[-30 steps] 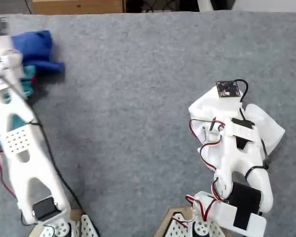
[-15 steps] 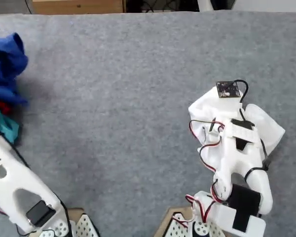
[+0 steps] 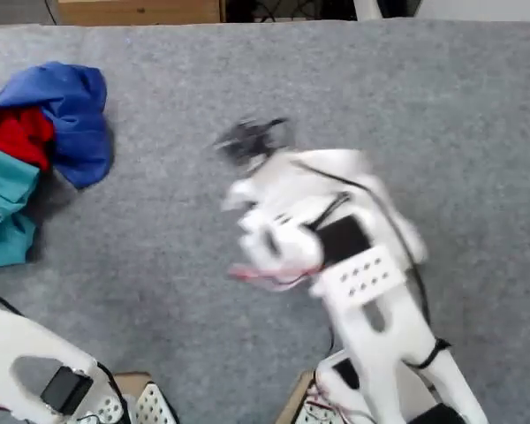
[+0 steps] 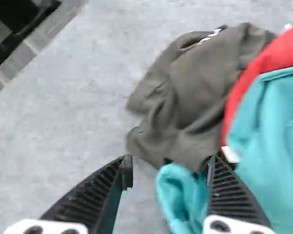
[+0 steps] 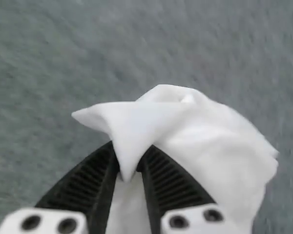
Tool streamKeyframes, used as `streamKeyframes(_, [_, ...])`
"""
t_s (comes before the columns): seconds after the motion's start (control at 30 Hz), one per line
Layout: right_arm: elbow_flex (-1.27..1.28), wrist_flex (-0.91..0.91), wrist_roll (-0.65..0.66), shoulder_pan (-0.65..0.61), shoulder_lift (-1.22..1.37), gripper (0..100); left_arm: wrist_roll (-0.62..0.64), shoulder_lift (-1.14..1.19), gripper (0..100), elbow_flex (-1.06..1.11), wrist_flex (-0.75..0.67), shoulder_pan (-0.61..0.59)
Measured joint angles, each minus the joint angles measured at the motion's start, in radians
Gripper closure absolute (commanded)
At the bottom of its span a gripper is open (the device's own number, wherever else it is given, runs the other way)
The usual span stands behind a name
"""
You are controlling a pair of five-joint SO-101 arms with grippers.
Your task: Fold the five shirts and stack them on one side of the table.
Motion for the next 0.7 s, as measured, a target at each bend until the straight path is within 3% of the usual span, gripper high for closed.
streamKeyframes(0.13, [-0.172, 0.000, 0.000, -0.212, -0.008, 98.4, -0.006, 0.000, 74, 0.000, 0.000, -0.048])
streamKeyframes(0.23, [-0.298, -0.006, 0.000, -0.241, -0.008, 98.4, -0.009, 0.000, 74, 0.000, 0.000, -0.068])
streamKeyframes(0.37, [-0.342, 0.000, 0.000, -0.155, 0.032, 98.4, -0.009, 0.000, 74, 0.000, 0.000, -0.071])
streamKeyframes(0.6, [-0.164, 0.110, 0.000, 0.032, 0.141, 98.4, -0.009, 0.000, 74, 0.000, 0.002, -0.057])
streamKeyframes(0.7, [-0.071, 0.126, 0.075, 0.110, 0.158, 98.4, -0.011, -0.003, 74, 0.000, 0.005, -0.035])
